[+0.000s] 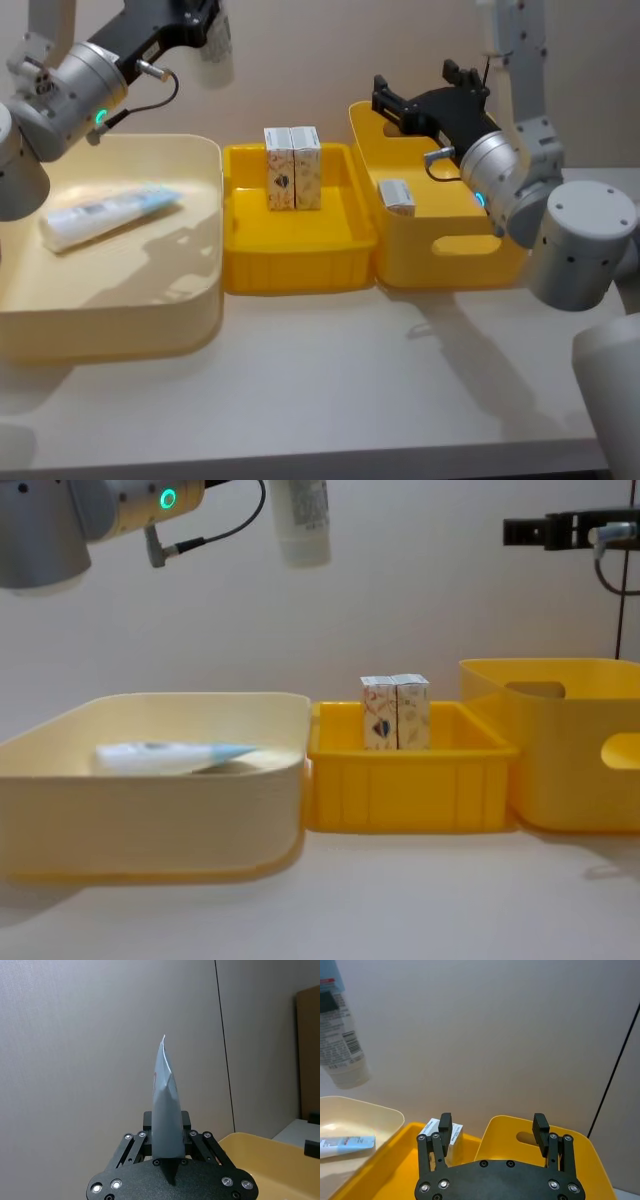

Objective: Bimanual collaborative sorting of washing and personal care products

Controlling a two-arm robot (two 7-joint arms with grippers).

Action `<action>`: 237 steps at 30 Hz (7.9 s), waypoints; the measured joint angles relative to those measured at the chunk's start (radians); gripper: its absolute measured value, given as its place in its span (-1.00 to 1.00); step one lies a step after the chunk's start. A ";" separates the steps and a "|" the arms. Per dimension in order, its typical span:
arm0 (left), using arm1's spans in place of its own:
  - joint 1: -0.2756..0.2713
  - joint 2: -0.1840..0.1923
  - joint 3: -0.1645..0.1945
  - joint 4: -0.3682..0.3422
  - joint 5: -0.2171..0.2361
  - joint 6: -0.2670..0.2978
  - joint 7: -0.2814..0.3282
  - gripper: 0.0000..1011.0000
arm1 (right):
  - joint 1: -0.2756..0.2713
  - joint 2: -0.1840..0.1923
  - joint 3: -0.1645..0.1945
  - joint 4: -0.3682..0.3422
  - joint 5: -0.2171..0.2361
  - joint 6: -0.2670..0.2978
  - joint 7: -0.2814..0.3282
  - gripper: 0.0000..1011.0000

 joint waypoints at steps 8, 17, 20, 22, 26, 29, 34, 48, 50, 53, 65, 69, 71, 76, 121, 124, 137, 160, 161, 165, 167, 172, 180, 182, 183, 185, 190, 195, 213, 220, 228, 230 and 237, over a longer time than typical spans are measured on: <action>0.012 0.009 0.003 -0.037 -0.019 0.054 -0.004 -0.42 | 0.006 -0.002 -0.007 0.011 0.000 0.007 0.020 0.98; 0.073 0.044 0.001 -0.145 -0.037 0.144 0.022 -0.42 | 0.003 -0.003 -0.011 0.015 0.000 0.011 0.044 0.98; 0.083 0.051 0.001 -0.164 -0.044 0.162 0.023 -0.42 | 0.003 0.001 -0.015 0.018 0.003 0.010 0.059 0.98; 0.085 0.053 0.002 -0.170 -0.048 0.168 0.022 -0.42 | 0.003 0.004 -0.018 0.018 0.008 0.007 0.074 0.98; 0.085 0.054 0.006 -0.174 -0.056 0.176 0.014 -0.42 | 0.003 0.012 -0.025 0.019 0.020 0.004 0.107 0.98; 0.075 0.052 0.011 -0.164 -0.064 0.178 0.002 -0.42 | 0.004 0.020 -0.032 0.018 0.032 0.002 0.135 0.98; 0.050 0.039 0.022 -0.132 -0.075 0.176 -0.021 -0.42 | 0.007 0.033 -0.045 0.014 0.057 0.001 0.186 0.98; 0.003 0.008 0.048 -0.054 -0.104 0.162 -0.073 -0.42 | 0.024 0.060 -0.074 0.035 0.086 -0.031 0.270 0.98; 0.003 0.007 0.049 -0.054 -0.105 0.162 -0.074 -0.42 | 0.028 0.059 -0.079 0.043 0.079 -0.044 0.263 0.98; 0.003 0.005 0.054 -0.051 -0.112 0.166 -0.078 -0.42 | 0.035 0.053 -0.086 0.059 0.066 -0.062 0.242 0.98; 0.006 -0.006 0.069 -0.040 -0.131 0.173 -0.090 -0.42 | 0.107 -0.009 -0.122 0.187 -0.011 -0.160 0.131 0.98; 0.001 -0.010 0.075 -0.030 -0.134 0.170 -0.093 -0.42 | 0.126 -0.023 -0.134 0.219 -0.021 -0.172 0.126 0.98; -0.002 -0.012 0.078 -0.025 -0.135 0.168 -0.094 -0.42 | 0.137 -0.028 -0.140 0.232 -0.022 -0.174 0.131 0.98; -0.010 -0.015 0.085 -0.010 -0.135 0.162 -0.096 -0.42 | 0.157 -0.035 -0.152 0.250 -0.015 -0.167 0.165 0.98; -0.008 0.008 0.116 -0.022 -0.160 0.156 -0.066 -0.43 | 0.245 -0.050 -0.111 0.271 0.205 0.124 0.366 0.98; -0.006 0.011 0.116 -0.026 -0.162 0.157 -0.063 -0.43 | 0.251 -0.065 -0.108 0.285 0.211 0.126 0.350 0.98; -0.002 0.017 0.117 -0.030 -0.166 0.161 -0.053 -0.43 | 0.261 -0.090 -0.102 0.313 0.223 0.131 0.322 0.98; 0.002 0.017 0.105 -0.023 -0.159 0.156 -0.036 -0.43 | 0.266 -0.102 -0.099 0.326 0.228 0.132 0.309 0.51; 0.004 0.017 0.103 -0.026 -0.159 0.156 -0.034 -0.44 | 0.266 -0.102 -0.099 0.326 0.228 0.132 0.309 0.51; 0.009 0.018 0.100 -0.033 -0.158 0.156 -0.029 -0.43 | 0.266 -0.103 -0.099 0.327 0.228 0.132 0.309 0.45; 0.013 0.019 0.098 -0.038 -0.157 0.156 -0.026 -0.43 | 0.266 -0.103 -0.099 0.327 0.228 0.133 0.309 0.43; 0.023 0.022 0.092 -0.050 -0.155 0.155 -0.017 -0.43 | 0.267 -0.103 -0.099 0.327 0.229 0.132 0.308 0.36; 0.032 0.024 0.088 -0.062 -0.152 0.155 -0.009 -0.43 | 0.267 -0.104 -0.099 0.328 0.229 0.132 0.308 0.26; 0.033 0.025 0.087 -0.064 -0.152 0.155 -0.008 -0.43 | 0.267 -0.104 -0.099 0.328 0.229 0.133 0.308 0.24; 0.034 0.025 0.087 -0.065 -0.152 0.155 -0.007 -0.43 | 0.267 -0.104 -0.099 0.328 0.229 0.132 0.307 0.23; 0.035 0.025 0.086 -0.066 -0.152 0.155 -0.006 -0.43 | 0.267 -0.104 -0.099 0.328 0.229 0.133 0.307 0.20; 0.037 0.025 0.085 -0.069 -0.151 0.155 -0.004 -0.43 | 0.267 -0.104 -0.099 0.328 0.229 0.133 0.307 0.14; 0.038 0.026 0.084 -0.070 -0.151 0.155 -0.002 -0.33 | 0.267 -0.104 -0.099 0.328 0.229 0.132 0.306 0.09; 0.040 0.027 0.083 -0.073 -0.150 0.155 0.000 0.72 | 0.264 -0.094 -0.098 0.316 0.227 0.127 0.297 -0.13; 0.041 0.026 0.083 -0.074 -0.151 0.155 0.000 0.98 | 0.254 -0.070 -0.087 0.286 0.218 0.127 0.272 -0.18; 0.041 0.027 0.083 -0.074 -0.151 0.155 0.000 0.98 | 0.242 -0.032 -0.062 0.241 0.200 0.139 0.226 -0.18; 0.041 0.027 0.083 -0.074 -0.151 0.155 0.000 0.98 | 0.239 -0.021 -0.053 0.229 0.195 0.144 0.209 -0.19; 0.041 0.027 0.083 -0.074 -0.151 0.155 0.000 0.98 | 0.233 0.010 -0.022 0.197 0.180 0.162 0.158 -0.18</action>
